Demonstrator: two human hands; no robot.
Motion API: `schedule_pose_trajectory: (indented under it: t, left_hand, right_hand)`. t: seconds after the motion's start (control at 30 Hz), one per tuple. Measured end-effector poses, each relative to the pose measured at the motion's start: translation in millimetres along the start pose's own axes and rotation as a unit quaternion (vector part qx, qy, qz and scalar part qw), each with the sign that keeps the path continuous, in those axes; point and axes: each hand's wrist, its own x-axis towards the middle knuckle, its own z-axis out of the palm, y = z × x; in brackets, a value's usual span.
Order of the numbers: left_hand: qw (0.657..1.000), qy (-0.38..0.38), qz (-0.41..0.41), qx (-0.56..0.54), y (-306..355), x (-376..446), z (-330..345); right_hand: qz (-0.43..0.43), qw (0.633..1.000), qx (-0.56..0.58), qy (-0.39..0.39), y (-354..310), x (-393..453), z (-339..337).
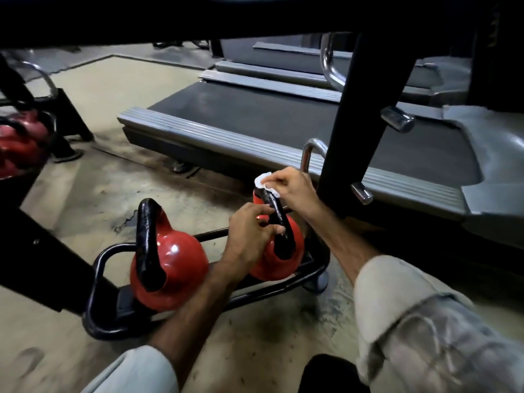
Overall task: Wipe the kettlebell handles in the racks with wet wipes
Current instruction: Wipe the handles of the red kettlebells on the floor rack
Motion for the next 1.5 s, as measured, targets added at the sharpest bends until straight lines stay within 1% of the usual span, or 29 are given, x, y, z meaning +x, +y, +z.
schedule_pose_trajectory:
  t: [0.1, 0.17, 0.27, 0.33, 0.43, 0.47, 0.5, 0.53, 0.6, 0.63, 0.67, 0.7, 0.77, 0.83, 0.93, 0.97, 1.07, 1.13, 1.17, 1.2, 1.27, 1.33, 1.4, 1.5]
  left_hand:
    - [1.000, -0.023, 0.004, 0.022, 1, 3, -4]
    - [0.998, -0.033, 0.017, 0.049, 2, 12, -7]
    - [0.995, -0.041, 0.018, 0.087, 7, 21, -9]
    - [0.991, -0.050, 0.035, 0.121, 10, 26, -8]
    - [0.978, -0.066, 0.049, 0.193, 14, 32, -5]
    - [0.976, -0.074, 0.049, 0.199, 15, 34, -4]
    - [0.975, -0.089, 0.054, 0.197, 15, 37, -4]
    - [0.972, -0.109, 0.059, 0.197, 15, 40, -4]
    - [0.962, -0.146, 0.062, 0.222, 13, 43, -4]
    - [0.954, -0.160, 0.066, 0.246, 13, 45, -4]
    - [0.945, -0.171, 0.071, 0.270, 14, 45, -3]
    - [0.937, -0.179, 0.074, 0.291, 15, 46, -2]
    - [0.929, -0.193, 0.073, 0.307, 16, 48, 0]
    - [0.924, -0.204, 0.073, 0.315, 15, 50, 0]
    - [0.917, -0.207, 0.075, 0.333, 14, 53, 0]
    - [0.916, -0.207, 0.074, 0.336, 15, 53, -1]
    - [0.912, -0.205, 0.073, 0.346, 16, 55, -2]
    - [0.913, -0.195, 0.082, 0.349, 15, 54, -4]
    - [0.916, -0.190, 0.084, 0.344, 15, 55, -4]
    - [0.918, -0.186, 0.083, 0.339, 14, 55, -5]
    - [0.922, -0.179, 0.081, 0.334, 12, 56, -6]
    - [0.924, -0.171, 0.077, 0.333, 9, 57, -7]
    - [0.924, -0.167, 0.079, 0.335, 7, 57, -7]
    - [0.927, -0.163, 0.075, 0.328, 7, 53, -8]
  right_hand:
    - [-0.022, 0.999, -0.038, -0.002, 11, -24, -5]
    - [-0.028, 0.999, -0.030, -0.012, 13, -35, -10]
    - [-0.033, 0.998, -0.036, -0.035, 9, -13, -9]
    - [-0.012, 0.998, -0.034, -0.051, 9, 18, -2]
    - [0.041, 0.997, -0.008, -0.066, 23, 42, 7]
    - [0.053, 0.996, 0.028, -0.059, 28, 40, 8]
    - [0.073, 0.992, 0.092, -0.045, 32, 31, 10]
    - [0.101, 0.981, 0.166, -0.022, 37, 20, 13]
    - [0.172, 0.936, 0.306, 0.022, 39, -7, 23]
    - [0.201, 0.911, 0.358, 0.040, 36, -15, 28]
    - [0.217, 0.896, 0.385, 0.056, 34, -16, 32]
    - [0.228, 0.889, 0.390, 0.068, 30, -11, 36]
    - [0.252, 0.890, 0.370, 0.085, 27, 9, 42]
    - [0.282, 0.891, 0.346, 0.082, 31, 23, 49]
    - [0.334, 0.881, 0.326, 0.076, 41, 24, 55]
    - [0.346, 0.873, 0.336, 0.071, 42, 21, 55]
    - [0.372, 0.832, 0.407, 0.055, 31, 11, 51]
    - [0.368, 0.812, 0.448, 0.070, 27, 9, 50]
    - [0.359, 0.808, 0.460, 0.078, 29, 8, 50]
    - [0.343, 0.815, 0.458, 0.088, 31, 7, 51]
    - [0.297, 0.851, 0.420, 0.101, 38, 8, 51]
    - [0.256, 0.885, 0.380, 0.080, 46, 14, 52]
    - [0.252, 0.903, 0.345, 0.048, 51, 20, 52]
    - [0.262, 0.911, 0.317, 0.024, 52, 24, 51]
